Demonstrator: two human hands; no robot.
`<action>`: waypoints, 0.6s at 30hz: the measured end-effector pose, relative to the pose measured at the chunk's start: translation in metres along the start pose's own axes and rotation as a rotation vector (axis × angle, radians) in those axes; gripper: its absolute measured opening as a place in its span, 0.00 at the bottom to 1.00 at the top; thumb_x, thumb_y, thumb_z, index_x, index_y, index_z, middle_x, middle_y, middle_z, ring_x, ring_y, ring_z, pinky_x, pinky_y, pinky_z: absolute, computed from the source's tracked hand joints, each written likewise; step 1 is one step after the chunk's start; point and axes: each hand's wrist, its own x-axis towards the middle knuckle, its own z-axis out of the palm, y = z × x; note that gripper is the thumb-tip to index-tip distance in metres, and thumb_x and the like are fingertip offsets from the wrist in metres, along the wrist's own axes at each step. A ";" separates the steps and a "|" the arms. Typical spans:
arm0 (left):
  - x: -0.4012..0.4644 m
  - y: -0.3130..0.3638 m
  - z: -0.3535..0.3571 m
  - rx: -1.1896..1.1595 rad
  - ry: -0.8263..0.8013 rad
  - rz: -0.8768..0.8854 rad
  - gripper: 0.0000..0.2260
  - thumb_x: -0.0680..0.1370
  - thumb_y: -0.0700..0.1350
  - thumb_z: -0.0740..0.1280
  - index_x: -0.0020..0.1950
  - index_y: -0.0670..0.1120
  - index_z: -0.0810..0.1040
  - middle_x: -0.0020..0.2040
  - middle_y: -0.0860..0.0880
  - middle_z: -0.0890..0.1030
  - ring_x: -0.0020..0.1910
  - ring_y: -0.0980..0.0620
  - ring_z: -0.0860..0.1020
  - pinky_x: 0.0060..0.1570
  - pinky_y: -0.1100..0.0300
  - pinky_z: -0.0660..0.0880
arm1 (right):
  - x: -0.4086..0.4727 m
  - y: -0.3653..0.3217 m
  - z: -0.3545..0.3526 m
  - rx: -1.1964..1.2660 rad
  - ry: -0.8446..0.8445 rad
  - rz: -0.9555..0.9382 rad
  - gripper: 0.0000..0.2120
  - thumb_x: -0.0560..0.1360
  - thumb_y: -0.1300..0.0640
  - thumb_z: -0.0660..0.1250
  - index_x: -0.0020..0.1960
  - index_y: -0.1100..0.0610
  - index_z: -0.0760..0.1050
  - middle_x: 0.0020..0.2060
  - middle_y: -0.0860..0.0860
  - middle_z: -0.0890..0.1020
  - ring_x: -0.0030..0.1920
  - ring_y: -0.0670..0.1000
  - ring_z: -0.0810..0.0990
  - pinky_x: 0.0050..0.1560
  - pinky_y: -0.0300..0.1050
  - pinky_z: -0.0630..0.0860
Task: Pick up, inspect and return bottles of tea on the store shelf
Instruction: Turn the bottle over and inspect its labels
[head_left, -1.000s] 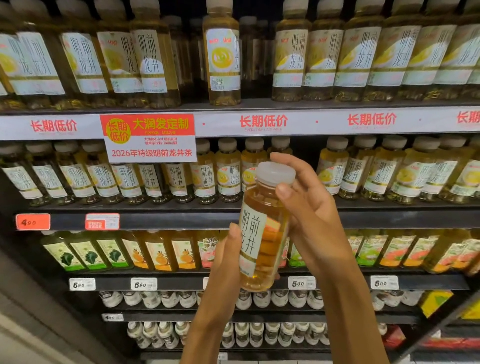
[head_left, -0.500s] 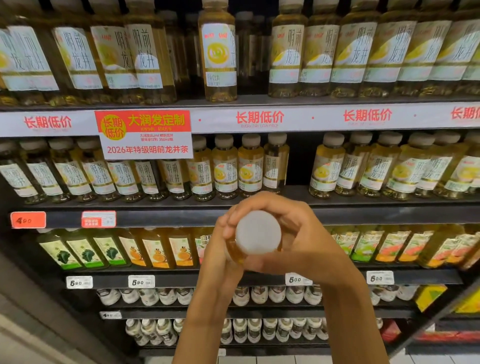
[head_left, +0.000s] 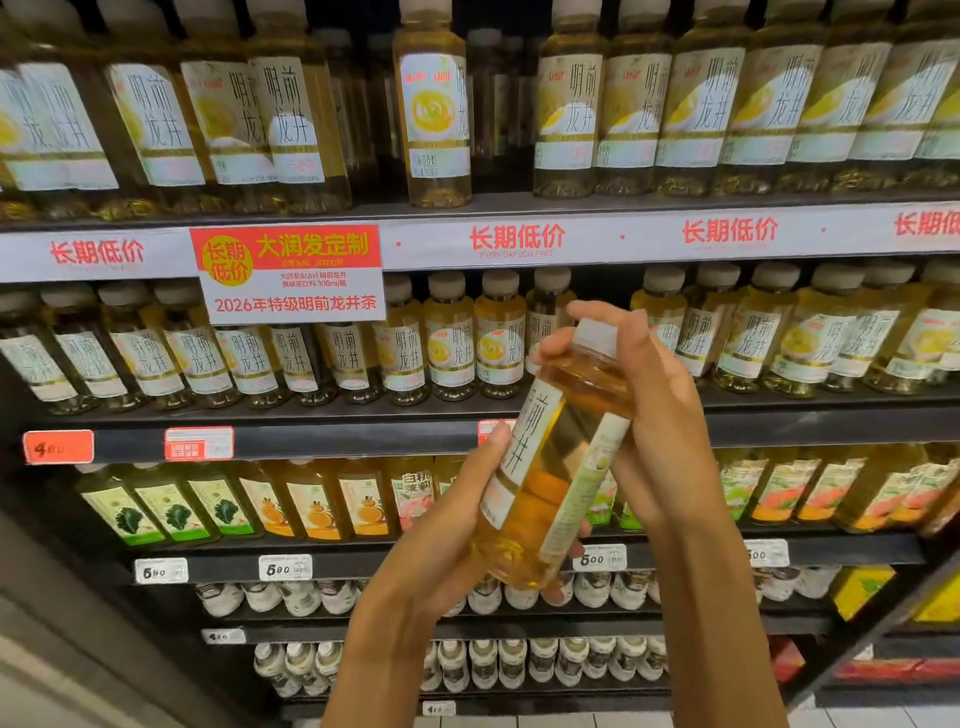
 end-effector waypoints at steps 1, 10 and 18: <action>-0.001 -0.001 0.000 0.018 0.009 0.014 0.30 0.66 0.68 0.63 0.55 0.46 0.83 0.45 0.37 0.83 0.42 0.44 0.83 0.40 0.53 0.81 | 0.001 -0.001 -0.001 -0.028 0.036 0.013 0.23 0.71 0.38 0.64 0.57 0.54 0.76 0.45 0.52 0.84 0.48 0.51 0.83 0.47 0.43 0.79; 0.003 -0.004 0.009 -0.003 0.107 0.102 0.27 0.71 0.58 0.68 0.66 0.46 0.74 0.61 0.45 0.81 0.61 0.47 0.79 0.60 0.48 0.75 | 0.000 0.007 -0.004 -0.134 0.048 0.064 0.23 0.74 0.45 0.65 0.66 0.52 0.72 0.56 0.50 0.83 0.56 0.50 0.82 0.54 0.46 0.79; -0.001 -0.008 0.003 0.171 0.170 0.196 0.26 0.66 0.43 0.76 0.63 0.52 0.75 0.58 0.51 0.82 0.59 0.53 0.79 0.54 0.60 0.77 | 0.003 0.006 -0.011 -0.085 0.081 0.031 0.19 0.74 0.48 0.66 0.62 0.55 0.74 0.49 0.52 0.85 0.52 0.51 0.83 0.49 0.43 0.80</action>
